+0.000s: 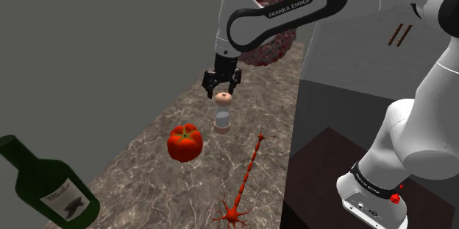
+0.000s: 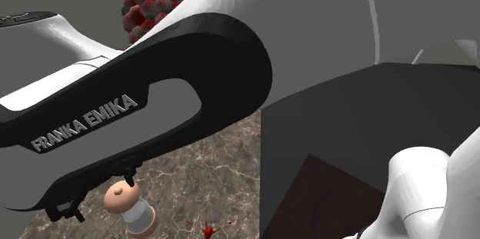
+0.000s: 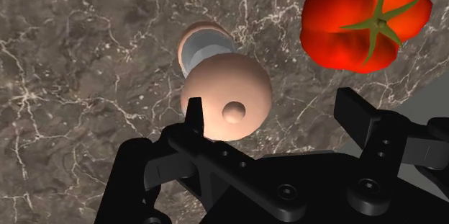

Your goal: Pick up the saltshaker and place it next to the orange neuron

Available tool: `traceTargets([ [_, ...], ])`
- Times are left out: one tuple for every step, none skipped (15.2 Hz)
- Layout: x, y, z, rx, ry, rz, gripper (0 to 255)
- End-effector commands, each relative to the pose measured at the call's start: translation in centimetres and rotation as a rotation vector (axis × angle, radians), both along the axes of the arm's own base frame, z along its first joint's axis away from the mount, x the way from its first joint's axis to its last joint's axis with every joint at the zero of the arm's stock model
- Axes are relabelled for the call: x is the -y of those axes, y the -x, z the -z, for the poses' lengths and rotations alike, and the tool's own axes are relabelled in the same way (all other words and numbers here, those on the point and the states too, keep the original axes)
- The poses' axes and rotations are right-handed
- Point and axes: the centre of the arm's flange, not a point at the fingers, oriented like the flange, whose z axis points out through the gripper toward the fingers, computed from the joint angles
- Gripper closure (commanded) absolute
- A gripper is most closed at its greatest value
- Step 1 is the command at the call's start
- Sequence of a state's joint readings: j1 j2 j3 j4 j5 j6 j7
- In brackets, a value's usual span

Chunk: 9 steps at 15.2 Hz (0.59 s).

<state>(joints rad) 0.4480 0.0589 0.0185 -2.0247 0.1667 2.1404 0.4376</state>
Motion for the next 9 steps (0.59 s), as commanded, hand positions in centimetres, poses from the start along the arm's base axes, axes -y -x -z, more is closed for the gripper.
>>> traceTargets([
  [0.6,0.1,-2.2,-0.001,0.000,0.000,0],
  [0.7,0.0,-3.2,-0.001,0.000,0.000,0],
  [0.7,0.0,-3.2,-0.001,0.000,0.000,0],
  [0.7,0.0,-3.2,-0.001,0.000,0.000,0],
  [0.7,0.0,-3.2,-0.001,0.000,0.000,0],
  [0.7,0.0,-3.2,-0.001,0.000,0.000,0],
  [0.7,0.0,-3.2,-0.001,0.000,0.000,0],
  [0.7,0.0,-3.2,-0.001,0.000,0.000,0],
  [0.7,0.0,-3.2,-0.001,0.000,0.000,0],
])
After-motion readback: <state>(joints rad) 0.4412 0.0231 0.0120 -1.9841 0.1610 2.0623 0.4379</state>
